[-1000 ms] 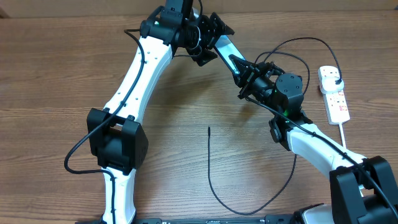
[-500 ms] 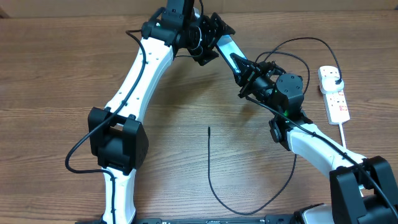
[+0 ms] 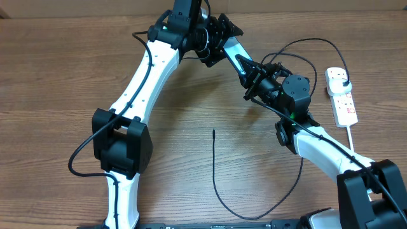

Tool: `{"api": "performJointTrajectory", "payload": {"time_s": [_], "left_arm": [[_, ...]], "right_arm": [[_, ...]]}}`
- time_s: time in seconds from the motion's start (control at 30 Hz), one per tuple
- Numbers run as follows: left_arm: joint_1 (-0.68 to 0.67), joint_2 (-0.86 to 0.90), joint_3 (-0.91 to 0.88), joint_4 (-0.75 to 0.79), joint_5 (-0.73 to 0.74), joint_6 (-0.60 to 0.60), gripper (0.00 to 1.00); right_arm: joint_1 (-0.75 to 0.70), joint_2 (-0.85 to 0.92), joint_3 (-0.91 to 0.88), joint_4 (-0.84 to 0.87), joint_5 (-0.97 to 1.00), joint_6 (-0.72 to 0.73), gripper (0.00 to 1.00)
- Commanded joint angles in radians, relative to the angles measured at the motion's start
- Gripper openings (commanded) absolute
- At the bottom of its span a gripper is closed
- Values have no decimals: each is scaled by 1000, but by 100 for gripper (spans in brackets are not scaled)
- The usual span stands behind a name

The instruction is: Plug charger to phone and switch on socket

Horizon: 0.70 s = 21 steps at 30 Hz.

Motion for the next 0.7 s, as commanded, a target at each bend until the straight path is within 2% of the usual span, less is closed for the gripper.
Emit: {"api": "performJointTrajectory", "payload": {"time_s": [0.0,0.17,0.47,0.6,0.67], "left_arm": [[-6,16,-34,18,-7,-12,83],[-8,16,-51,32,-5,-14,79],[-10,16,-51,44,-5,-14,78],[-10,16,-51,48,-5,-14,70],[-10,16,-51,52,-5,-14,63]], "right_arm": [[5,-10,19,23,10,138,4],[5,-10,19,22,10,138,4],[5,-10,19,21,9,138,4],[5,-10,19,17,9,138,4],[5,-10,19,18,9,138,4]]}}
